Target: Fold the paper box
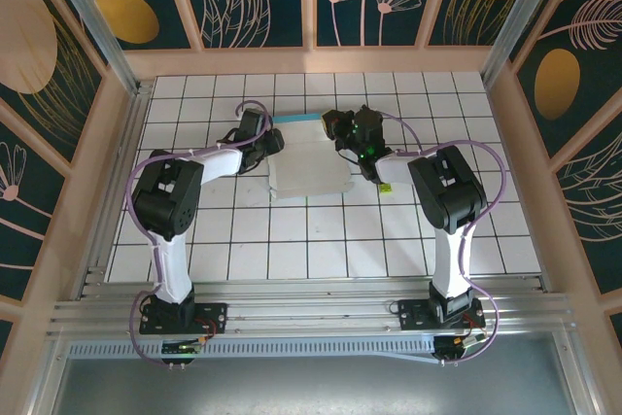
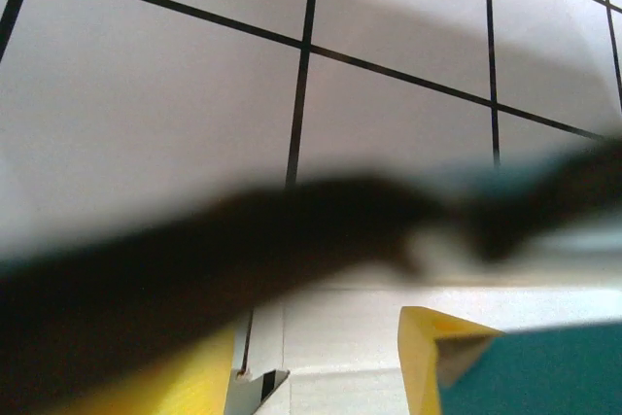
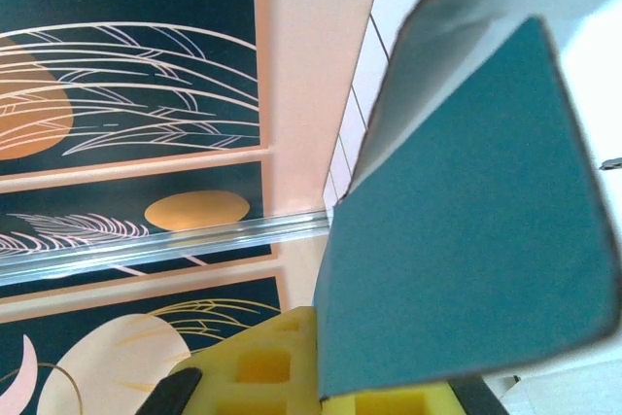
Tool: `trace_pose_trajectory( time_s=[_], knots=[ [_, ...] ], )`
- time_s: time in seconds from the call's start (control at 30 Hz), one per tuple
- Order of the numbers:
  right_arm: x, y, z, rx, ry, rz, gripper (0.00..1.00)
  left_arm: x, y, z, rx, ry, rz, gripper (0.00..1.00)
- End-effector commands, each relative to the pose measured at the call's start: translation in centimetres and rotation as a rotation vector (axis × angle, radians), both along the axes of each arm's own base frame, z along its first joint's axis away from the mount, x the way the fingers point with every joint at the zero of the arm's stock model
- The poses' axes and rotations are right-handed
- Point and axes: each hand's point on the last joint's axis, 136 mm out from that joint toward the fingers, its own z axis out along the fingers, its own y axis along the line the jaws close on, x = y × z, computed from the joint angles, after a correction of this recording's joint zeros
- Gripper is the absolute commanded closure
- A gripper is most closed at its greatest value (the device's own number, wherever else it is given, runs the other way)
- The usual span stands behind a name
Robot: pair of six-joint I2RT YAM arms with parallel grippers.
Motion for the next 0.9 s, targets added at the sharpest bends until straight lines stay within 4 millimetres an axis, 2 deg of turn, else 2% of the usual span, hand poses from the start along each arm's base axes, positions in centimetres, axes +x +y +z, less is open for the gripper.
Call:
trace_pose_trajectory(
  time_s=[0.0, 0.13, 0.3, 0.4, 0.47, 0.5, 0.63, 0.7, 0.77, 0.87],
  knots=[
    [-0.2, -0.8, -3.4, -0.066, 0.081, -0.009, 1.0, -0.4, 1.1, -2.5, 0.056, 0.061, 0.02, 0.51],
    [-0.2, -0.8, -3.5, -0.068, 0.083, -0.009, 1.0, -0.3, -0.5, -2.9, 0.0, 0.057, -0.044, 0.59],
    [-0.2, -0.7, -3.4, -0.065, 0.082, -0.01, 1.0, -0.2, -2.0, -2.3, -0.065, 0.051, -0.101, 0.69],
    [-0.3, -0.7, -3.3, -0.065, 0.079, -0.008, 1.0, -0.3, -2.2, -2.1, -0.065, 0.06, -0.108, 0.65],
    [-0.3, -0.7, -3.2, -0.065, 0.076, -0.009, 1.0, -0.5, -1.0, -1.0, -0.032, 0.02, -0.071, 0.57],
    [-0.3, -0.8, -3.2, -0.067, 0.075, -0.011, 1.0, -0.8, -0.3, 0.1, -0.02, -0.025, -0.054, 0.54],
    [-0.2, -1.0, -3.4, -0.073, 0.078, -0.017, 1.0, -2.4, 0.7, 4.8, -0.028, -0.203, -0.07, 0.53],
    [-0.2, -1.1, -3.4, -0.069, 0.078, -0.017, 1.0, -3.5, 1.2, 5.2, -0.024, -0.232, -0.073, 0.54],
    [-0.1, -1.0, -3.4, -0.067, 0.078, -0.016, 1.0, -3.5, 1.2, 5.0, -0.019, -0.234, -0.084, 0.55],
    [-0.1, -0.9, -3.4, -0.064, 0.08, -0.013, 1.0, -2.9, 0.6, 2.8, -0.019, -0.165, -0.09, 0.58]
  ],
)
